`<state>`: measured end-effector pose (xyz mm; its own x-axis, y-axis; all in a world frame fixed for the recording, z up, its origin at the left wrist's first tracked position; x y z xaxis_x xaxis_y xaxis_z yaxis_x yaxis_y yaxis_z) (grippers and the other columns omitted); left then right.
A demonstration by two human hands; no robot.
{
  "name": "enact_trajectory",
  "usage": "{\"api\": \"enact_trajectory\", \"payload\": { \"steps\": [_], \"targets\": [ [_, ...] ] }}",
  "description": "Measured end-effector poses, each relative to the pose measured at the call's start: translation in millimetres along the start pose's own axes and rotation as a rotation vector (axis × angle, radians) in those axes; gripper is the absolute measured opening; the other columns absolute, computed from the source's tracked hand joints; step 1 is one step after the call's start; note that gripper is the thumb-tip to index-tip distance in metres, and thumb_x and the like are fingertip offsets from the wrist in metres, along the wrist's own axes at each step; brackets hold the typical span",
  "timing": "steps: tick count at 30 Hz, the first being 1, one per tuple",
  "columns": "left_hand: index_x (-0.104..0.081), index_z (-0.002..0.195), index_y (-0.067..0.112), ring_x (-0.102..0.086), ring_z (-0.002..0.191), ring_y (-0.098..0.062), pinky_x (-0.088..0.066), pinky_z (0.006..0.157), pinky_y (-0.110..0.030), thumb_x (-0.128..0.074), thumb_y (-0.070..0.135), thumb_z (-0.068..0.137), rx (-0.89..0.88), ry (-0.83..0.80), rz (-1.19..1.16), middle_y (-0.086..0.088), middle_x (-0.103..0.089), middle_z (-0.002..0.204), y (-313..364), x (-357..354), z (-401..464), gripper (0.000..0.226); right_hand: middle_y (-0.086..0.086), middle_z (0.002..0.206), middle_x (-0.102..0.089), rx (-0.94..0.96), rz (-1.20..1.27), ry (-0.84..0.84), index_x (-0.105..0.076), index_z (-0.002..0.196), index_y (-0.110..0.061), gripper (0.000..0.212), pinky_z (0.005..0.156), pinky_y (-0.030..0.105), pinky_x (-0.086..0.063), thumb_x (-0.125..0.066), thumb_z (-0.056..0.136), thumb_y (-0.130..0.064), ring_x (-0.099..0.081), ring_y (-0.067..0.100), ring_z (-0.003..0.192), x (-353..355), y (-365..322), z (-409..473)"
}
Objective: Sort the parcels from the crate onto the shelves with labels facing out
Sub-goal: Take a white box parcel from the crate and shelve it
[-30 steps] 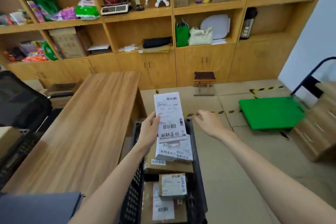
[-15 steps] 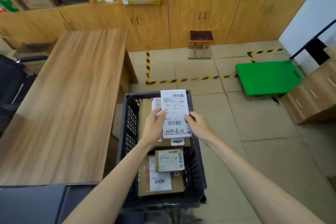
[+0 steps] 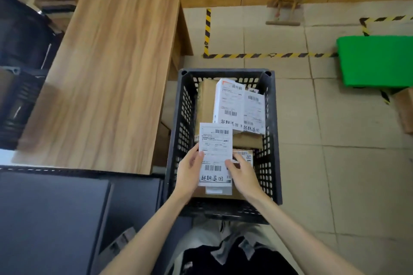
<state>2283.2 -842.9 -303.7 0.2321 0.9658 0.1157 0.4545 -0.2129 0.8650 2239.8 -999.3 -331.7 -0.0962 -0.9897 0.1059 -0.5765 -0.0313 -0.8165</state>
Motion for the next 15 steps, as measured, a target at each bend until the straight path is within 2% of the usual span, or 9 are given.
{"api": "enact_trajectory", "payload": {
  "steps": [2,6,8,13,15],
  "targets": [
    [-0.059,0.132,0.028,-0.072,0.103,-0.013,-0.06,0.08,-0.03,-0.045,0.02,0.107,0.022,0.039,0.006,0.006,-0.074,0.116,-9,16,-5,0.03,-0.007,0.117,-0.067,-0.001,-0.035,-0.017,-0.055,0.127,-0.026,0.026,0.08,0.031,-0.059,-0.048,0.102,-0.025,-0.069,0.006,0.097,-16,3,-1],
    [-0.061,0.132,0.027,-0.073,0.1,-0.014,-0.061,0.081,-0.034,-0.044,0.02,0.107,0.093,0.124,0.03,0.004,-0.075,0.115,-35,37,-14,0.031,-0.012,0.109,-0.068,-0.034,-0.093,-0.058,-0.057,0.116,-0.028,0.017,0.068,0.01,-0.05,-0.05,0.102,-0.022,-0.064,-0.006,0.09,-39,10,-5],
    [-0.061,0.131,0.028,-0.072,0.101,-0.012,-0.06,0.083,-0.032,-0.042,0.019,0.108,0.118,0.13,0.054,0.006,-0.074,0.115,-45,40,-14,0.031,-0.01,0.108,-0.068,-0.052,-0.137,-0.057,-0.059,0.115,-0.025,0.017,0.064,0.006,-0.046,-0.049,0.101,-0.022,-0.061,-0.009,0.088,-48,17,-6],
    [-0.063,0.131,0.025,-0.071,0.101,-0.007,-0.059,0.086,-0.032,-0.041,0.021,0.108,0.161,0.13,0.127,0.009,-0.074,0.115,-69,46,-12,0.032,-0.009,0.108,-0.067,-0.107,-0.182,-0.065,-0.06,0.118,-0.015,0.021,0.067,0.008,-0.049,-0.047,0.103,-0.021,-0.061,-0.009,0.086,-59,34,-8],
    [-0.064,0.127,0.028,-0.07,0.096,0.001,-0.057,0.083,-0.023,-0.041,0.023,0.108,0.188,0.122,0.179,0.011,-0.074,0.112,-76,47,-12,0.031,-0.007,0.106,-0.066,-0.115,-0.215,-0.07,-0.06,0.118,-0.013,0.021,0.066,0.004,-0.046,-0.046,0.103,-0.018,-0.059,-0.008,0.084,-60,39,-7]
  ]
}}
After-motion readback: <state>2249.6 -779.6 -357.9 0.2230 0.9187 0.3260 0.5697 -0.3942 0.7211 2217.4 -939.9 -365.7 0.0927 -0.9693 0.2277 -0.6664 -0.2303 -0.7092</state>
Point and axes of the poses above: each hand's wrist, its own z-axis towards the middle knuckle, its own x-axis out of the back of the hand, y = z × x, the point moved 4 cm from there along z, towards the middle knuckle
